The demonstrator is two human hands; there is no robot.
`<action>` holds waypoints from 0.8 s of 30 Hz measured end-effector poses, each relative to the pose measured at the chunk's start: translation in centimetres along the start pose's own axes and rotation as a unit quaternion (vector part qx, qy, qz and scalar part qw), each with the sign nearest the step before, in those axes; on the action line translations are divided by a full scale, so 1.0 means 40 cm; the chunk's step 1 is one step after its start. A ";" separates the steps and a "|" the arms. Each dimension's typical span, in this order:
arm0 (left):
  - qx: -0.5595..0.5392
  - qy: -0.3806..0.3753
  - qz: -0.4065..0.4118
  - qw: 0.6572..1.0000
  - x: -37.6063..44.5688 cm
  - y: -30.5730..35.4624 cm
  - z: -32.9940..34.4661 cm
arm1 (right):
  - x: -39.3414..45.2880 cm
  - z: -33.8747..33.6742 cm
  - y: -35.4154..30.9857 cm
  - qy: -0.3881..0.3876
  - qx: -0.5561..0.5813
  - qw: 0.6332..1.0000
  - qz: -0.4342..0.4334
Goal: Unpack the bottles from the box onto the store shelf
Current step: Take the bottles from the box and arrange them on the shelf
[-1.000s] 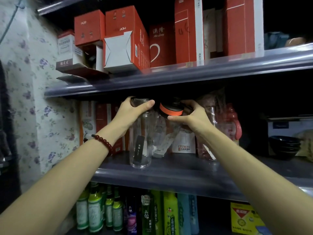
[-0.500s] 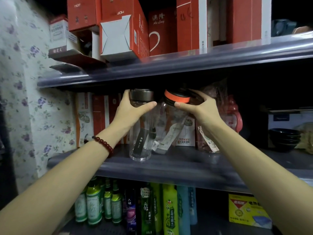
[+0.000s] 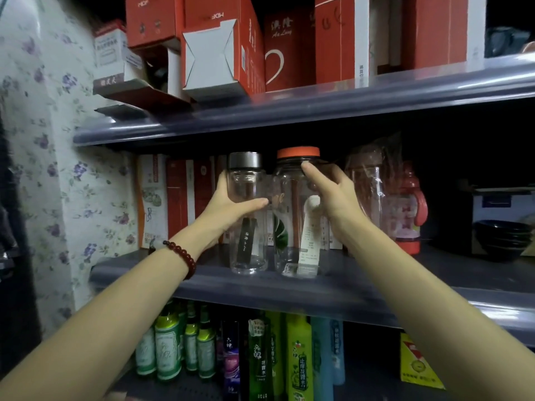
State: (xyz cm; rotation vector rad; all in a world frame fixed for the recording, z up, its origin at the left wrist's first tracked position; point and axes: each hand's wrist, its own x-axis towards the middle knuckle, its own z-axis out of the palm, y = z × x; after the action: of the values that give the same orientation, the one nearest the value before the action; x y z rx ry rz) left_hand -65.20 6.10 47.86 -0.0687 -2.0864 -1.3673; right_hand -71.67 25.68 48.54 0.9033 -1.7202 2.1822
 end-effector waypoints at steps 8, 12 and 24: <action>0.016 -0.089 -0.080 0.993 -0.049 -0.050 -0.013 | -0.076 -0.056 0.083 -0.149 -0.159 0.973 0.079; 0.023 -0.090 -0.084 0.992 -0.071 -0.058 -0.033 | -0.083 -0.033 0.087 -0.139 -0.143 0.977 0.081; 0.047 0.002 -0.084 0.995 -0.074 -0.097 -0.181 | -0.085 0.176 0.097 -0.125 -0.125 0.979 0.104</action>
State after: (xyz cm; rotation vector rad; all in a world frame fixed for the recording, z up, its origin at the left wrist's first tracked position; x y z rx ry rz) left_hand -60.84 -0.89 45.03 0.1517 -2.1915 -1.3609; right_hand -68.69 18.62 44.33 1.0059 -2.2401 1.9735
